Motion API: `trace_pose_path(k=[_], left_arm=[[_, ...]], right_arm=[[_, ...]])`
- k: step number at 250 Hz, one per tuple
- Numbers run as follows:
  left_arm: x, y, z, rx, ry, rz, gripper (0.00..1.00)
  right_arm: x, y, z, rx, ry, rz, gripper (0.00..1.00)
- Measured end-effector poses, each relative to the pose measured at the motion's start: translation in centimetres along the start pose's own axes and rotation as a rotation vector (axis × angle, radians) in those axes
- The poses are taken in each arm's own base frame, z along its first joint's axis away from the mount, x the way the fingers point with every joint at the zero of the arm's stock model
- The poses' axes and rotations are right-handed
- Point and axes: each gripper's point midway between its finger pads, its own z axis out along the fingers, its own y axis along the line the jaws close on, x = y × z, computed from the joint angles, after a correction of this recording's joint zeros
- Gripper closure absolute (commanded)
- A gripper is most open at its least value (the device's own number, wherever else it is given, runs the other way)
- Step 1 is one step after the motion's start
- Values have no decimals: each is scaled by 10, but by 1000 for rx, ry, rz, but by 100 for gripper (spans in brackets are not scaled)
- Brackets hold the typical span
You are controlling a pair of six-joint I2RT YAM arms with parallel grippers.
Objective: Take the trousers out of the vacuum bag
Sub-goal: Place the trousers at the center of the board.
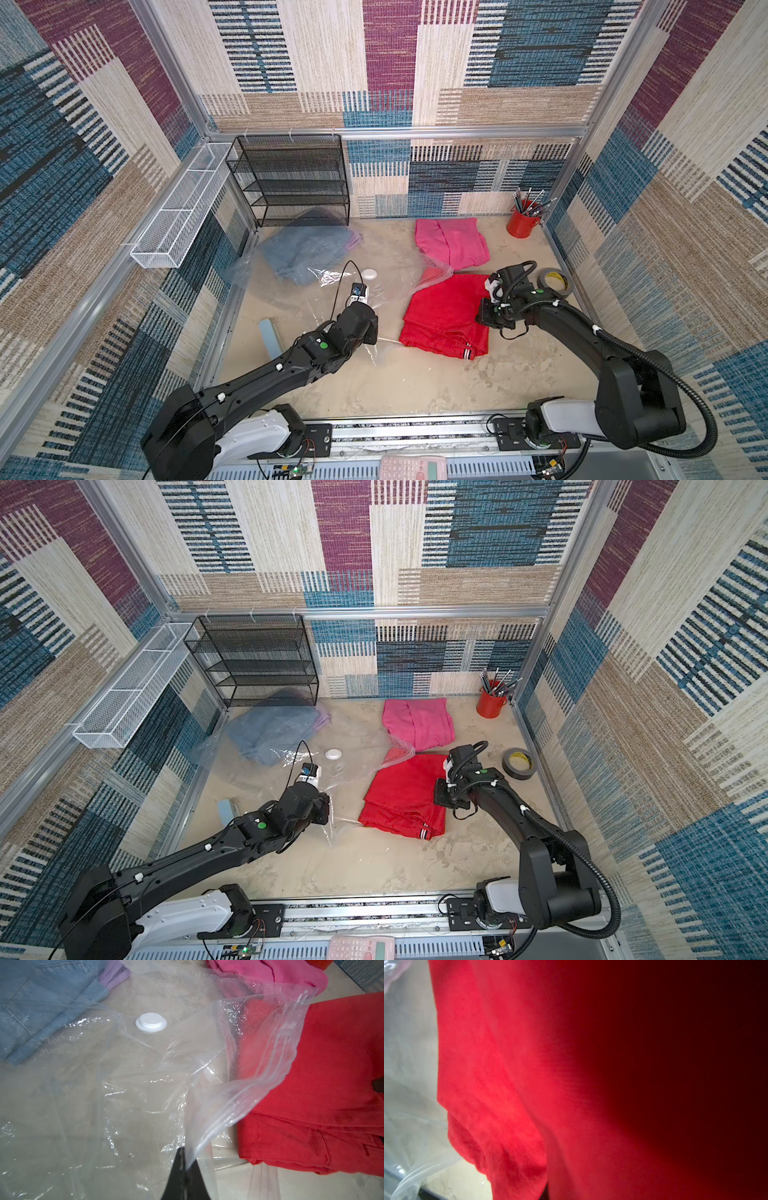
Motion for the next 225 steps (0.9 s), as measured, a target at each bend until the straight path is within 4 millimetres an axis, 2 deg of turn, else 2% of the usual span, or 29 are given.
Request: trace_pose_path(k=[33, 68, 124, 150, 184, 206, 225], left_arm=[[6, -1, 11, -14, 23, 10, 100], [12, -2, 27, -42, 46, 28, 100], [15, -14, 68, -77, 96, 79, 100], [13, -23, 82, -70, 104, 84, 100], [14, -28, 91, -54, 110, 86, 100], [17, -28, 96, -55, 120, 102, 100], [21, -25, 99, -55, 128, 102, 100]], right_arm=[[4, 1, -7, -16, -1, -6, 100], [6, -14, -9, 63, 22, 4, 100], [-4, -19, -22, 118, 27, -10, 100], [-3, -29, -22, 152, 45, 11, 100], [-5, -39, -16, 191, 79, 35, 100], [-13, -42, -15, 219, 96, 40, 100], [-30, -44, -21, 245, 95, 32, 100]])
